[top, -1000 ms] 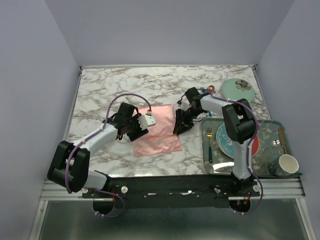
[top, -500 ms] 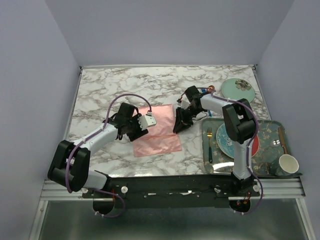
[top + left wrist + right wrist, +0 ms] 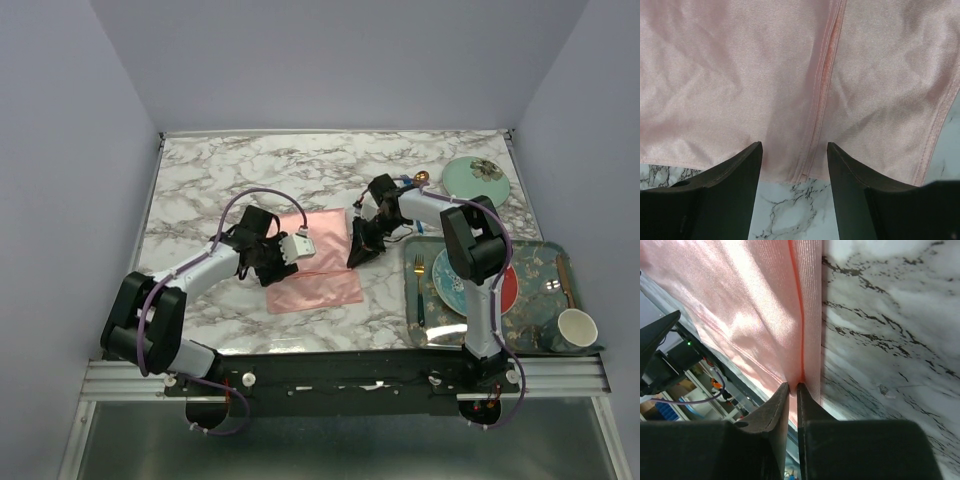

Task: Fold the napkin into a case and place the utensils inside
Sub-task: Pick up the square-folded napkin from the center of the board.

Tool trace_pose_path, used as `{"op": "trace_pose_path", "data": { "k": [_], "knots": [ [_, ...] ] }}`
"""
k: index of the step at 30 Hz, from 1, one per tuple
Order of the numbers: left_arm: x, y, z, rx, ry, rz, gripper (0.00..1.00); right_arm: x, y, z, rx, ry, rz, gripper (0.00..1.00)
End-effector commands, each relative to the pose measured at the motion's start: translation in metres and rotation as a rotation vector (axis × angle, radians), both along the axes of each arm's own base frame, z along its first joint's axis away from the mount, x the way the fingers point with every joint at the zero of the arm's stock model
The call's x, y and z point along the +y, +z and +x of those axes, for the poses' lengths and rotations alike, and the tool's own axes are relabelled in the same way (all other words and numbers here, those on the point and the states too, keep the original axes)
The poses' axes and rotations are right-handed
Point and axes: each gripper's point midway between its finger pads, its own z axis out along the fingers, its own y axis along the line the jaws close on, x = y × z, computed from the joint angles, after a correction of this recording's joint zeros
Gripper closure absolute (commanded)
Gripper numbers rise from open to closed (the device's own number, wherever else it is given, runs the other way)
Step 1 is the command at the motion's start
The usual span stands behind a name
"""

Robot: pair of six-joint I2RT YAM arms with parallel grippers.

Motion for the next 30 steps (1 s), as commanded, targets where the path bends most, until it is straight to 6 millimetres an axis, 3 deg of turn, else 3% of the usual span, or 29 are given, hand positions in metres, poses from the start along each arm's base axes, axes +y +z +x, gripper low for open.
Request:
{"op": "trace_pose_path", "data": {
  "k": [1, 2, 5, 17, 26, 30],
  "knots": [
    [-0.015, 0.004, -0.005, 0.017, -0.085, -0.024, 0.35, 0.001, -0.003, 0.003, -0.006, 0.008, -0.019, 0.84],
    [-0.017, 0.003, -0.005, 0.014, -0.107, -0.017, 0.36, 0.001, -0.001, 0.004, -0.011, 0.006, -0.017, 0.91],
    [-0.018, -0.001, -0.004, 0.011, -0.133, 0.002, 0.37, 0.002, 0.002, 0.005, -0.019, 0.011, -0.01, 0.99],
    [-0.02, -0.009, 0.014, -0.021, -0.131, 0.046, 0.45, 0.002, 0.005, 0.005, -0.024, 0.017, -0.001, 0.99],
    [-0.022, -0.002, 0.012, -0.019, -0.145, 0.034, 0.64, 0.003, 0.01, 0.007, -0.047, 0.028, 0.01, 0.99],
    [-0.023, 0.004, 0.01, -0.021, -0.147, 0.021, 0.77, 0.005, 0.016, 0.009, -0.063, 0.034, 0.026, 0.99]
  ]
}}
